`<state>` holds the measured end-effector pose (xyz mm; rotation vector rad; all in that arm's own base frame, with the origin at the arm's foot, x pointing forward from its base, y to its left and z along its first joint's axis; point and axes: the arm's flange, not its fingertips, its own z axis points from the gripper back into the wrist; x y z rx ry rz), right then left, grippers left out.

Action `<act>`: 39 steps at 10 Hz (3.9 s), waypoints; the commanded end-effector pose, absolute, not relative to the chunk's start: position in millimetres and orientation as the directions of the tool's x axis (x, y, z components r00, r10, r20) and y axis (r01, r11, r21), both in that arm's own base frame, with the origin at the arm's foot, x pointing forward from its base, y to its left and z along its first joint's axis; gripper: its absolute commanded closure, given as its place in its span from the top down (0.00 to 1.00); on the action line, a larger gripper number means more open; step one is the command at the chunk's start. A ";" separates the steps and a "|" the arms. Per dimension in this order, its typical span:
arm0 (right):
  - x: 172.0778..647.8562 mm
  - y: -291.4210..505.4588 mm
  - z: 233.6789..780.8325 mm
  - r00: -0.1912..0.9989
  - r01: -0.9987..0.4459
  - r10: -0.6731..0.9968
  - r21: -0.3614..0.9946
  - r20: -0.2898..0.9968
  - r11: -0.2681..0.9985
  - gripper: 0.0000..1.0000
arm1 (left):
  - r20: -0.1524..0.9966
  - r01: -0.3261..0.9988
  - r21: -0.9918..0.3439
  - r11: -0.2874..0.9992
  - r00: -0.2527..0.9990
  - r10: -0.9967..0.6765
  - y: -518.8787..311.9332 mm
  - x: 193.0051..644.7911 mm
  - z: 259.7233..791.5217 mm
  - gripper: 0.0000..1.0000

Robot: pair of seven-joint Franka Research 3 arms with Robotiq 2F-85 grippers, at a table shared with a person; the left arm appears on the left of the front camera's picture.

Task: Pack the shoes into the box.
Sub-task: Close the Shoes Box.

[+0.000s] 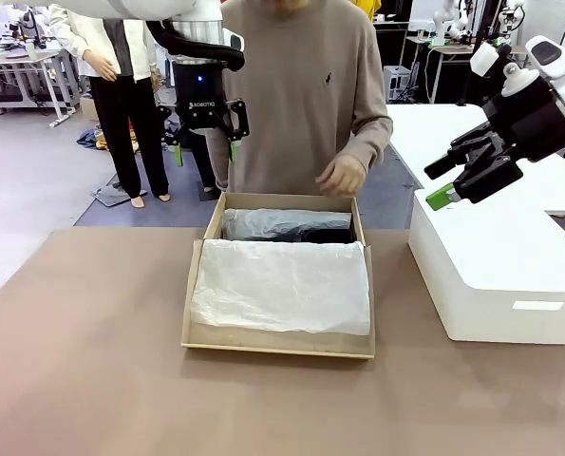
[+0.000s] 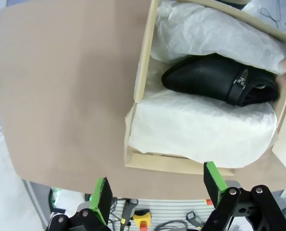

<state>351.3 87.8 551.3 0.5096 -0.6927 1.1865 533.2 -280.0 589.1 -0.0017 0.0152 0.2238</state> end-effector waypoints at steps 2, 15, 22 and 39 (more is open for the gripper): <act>354.2 88.9 550.9 0.186 -0.959 0.641 -0.005 0.745 0.284 1.00 | -0.006 -0.236 0.002 0.972 0.972 0.236 -278.6 534.9 591.5 1.00; 354.2 88.9 550.9 0.186 -0.959 0.641 -0.005 0.745 0.284 1.00 | 0.175 0.904 -0.142 0.404 0.424 -0.888 -124.0 519.1 608.9 0.71; 354.2 88.9 550.9 0.186 -0.959 0.641 -0.005 0.745 0.284 1.00 | 0.111 0.973 -0.068 0.220 0.226 -0.968 -137.3 518.9 609.2 0.00; 354.2 88.9 550.9 0.186 -0.959 0.641 -0.005 0.745 0.284 1.00 | 0.261 0.970 -0.187 -0.158 -0.106 -0.960 -90.1 526.2 578.0 0.00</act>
